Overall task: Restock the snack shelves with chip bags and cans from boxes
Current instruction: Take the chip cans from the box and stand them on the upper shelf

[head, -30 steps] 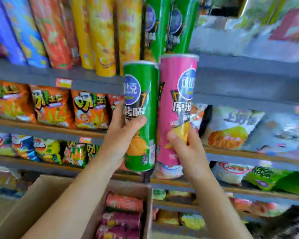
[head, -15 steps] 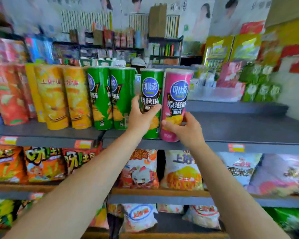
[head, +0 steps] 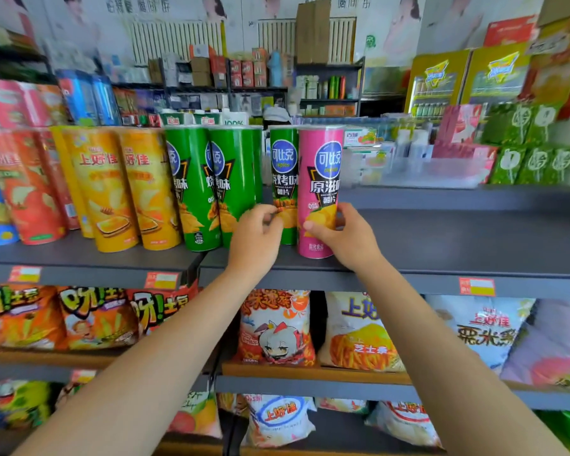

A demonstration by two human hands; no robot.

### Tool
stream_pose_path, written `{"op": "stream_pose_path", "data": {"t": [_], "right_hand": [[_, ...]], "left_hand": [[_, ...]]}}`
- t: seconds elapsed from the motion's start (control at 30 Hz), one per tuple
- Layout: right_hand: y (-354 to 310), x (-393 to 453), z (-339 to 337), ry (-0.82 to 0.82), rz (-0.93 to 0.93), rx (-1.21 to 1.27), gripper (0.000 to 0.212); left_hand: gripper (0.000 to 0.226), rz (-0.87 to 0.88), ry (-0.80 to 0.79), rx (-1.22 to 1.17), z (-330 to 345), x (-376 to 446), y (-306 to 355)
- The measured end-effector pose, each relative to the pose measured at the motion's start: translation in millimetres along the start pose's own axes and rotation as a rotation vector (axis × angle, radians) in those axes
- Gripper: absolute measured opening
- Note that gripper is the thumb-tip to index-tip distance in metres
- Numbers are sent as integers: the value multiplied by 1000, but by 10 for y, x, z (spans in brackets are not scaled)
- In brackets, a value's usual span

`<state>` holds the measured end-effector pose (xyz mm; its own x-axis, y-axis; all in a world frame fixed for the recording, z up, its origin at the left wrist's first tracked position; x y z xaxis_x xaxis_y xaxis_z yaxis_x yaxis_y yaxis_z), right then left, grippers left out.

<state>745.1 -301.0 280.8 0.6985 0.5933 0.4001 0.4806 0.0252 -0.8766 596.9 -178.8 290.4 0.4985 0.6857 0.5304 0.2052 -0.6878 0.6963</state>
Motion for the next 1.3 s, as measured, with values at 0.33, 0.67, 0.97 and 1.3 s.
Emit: {"op": "stream_pose_path", "data": {"t": [0.33, 0.67, 0.97, 1.3], "right_hand": [[-115, 66, 436, -41, 3, -75, 72], [-174, -49, 603, 44, 21, -135, 68], [-145, -1551, 1529, -183, -186, 46, 17], [2827, -4572, 3854, -1175, 626, -379, 17]], "left_hand": [[71, 168, 130, 293, -322, -202, -393], [72, 156, 75, 240, -352, -244, -426], [18, -13, 21, 197, -769, -1647, -1583], [23, -1302, -461, 32, -753, -5138, -4685]]}}
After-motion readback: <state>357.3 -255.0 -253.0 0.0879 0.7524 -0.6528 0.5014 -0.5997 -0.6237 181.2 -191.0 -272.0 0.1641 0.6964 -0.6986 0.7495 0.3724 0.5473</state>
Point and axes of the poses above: each hand's wrist, its own x-axis towards the middle knuckle, its own z-axis out of the palm, y = z × x, the point moved 9 cm from there along x, towards the middle knuckle, and after that the axes turned 7 degrees about x, right-handed, at the moved point
